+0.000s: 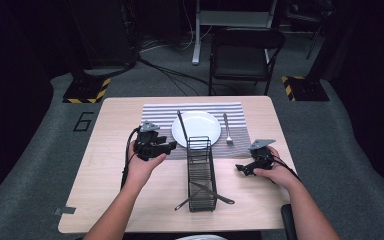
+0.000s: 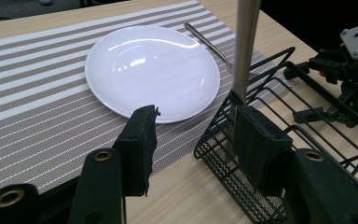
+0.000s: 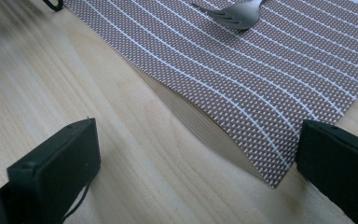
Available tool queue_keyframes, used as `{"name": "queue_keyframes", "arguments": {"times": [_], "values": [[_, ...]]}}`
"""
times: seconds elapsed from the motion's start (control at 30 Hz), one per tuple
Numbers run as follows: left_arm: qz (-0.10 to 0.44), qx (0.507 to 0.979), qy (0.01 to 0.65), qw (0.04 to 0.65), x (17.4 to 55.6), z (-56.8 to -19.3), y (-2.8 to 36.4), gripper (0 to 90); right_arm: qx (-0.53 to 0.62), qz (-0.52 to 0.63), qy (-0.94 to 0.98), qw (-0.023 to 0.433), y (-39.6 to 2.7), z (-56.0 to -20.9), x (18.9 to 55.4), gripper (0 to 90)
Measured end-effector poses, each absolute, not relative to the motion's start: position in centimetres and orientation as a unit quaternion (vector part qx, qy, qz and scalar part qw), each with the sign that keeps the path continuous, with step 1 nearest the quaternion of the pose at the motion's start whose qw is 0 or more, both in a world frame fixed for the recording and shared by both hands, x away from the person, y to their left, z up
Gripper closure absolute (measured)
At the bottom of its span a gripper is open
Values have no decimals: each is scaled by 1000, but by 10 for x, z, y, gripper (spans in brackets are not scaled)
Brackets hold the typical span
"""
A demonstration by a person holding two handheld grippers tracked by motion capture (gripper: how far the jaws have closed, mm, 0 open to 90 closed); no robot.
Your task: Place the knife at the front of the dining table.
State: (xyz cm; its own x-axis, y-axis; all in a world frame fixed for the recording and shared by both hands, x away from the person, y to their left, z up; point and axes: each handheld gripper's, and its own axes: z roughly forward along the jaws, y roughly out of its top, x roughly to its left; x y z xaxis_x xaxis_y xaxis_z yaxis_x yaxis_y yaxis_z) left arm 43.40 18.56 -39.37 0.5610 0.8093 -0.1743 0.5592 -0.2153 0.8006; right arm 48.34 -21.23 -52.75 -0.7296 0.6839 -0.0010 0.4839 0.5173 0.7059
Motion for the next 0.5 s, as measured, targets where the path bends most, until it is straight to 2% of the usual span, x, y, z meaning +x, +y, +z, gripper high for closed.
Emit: {"name": "queue_keyframes", "arguments": {"times": [0.5], "values": [[131,775,431,443,444,-389,165,494,340,355,860,141,-212,-527,483,0]]}}
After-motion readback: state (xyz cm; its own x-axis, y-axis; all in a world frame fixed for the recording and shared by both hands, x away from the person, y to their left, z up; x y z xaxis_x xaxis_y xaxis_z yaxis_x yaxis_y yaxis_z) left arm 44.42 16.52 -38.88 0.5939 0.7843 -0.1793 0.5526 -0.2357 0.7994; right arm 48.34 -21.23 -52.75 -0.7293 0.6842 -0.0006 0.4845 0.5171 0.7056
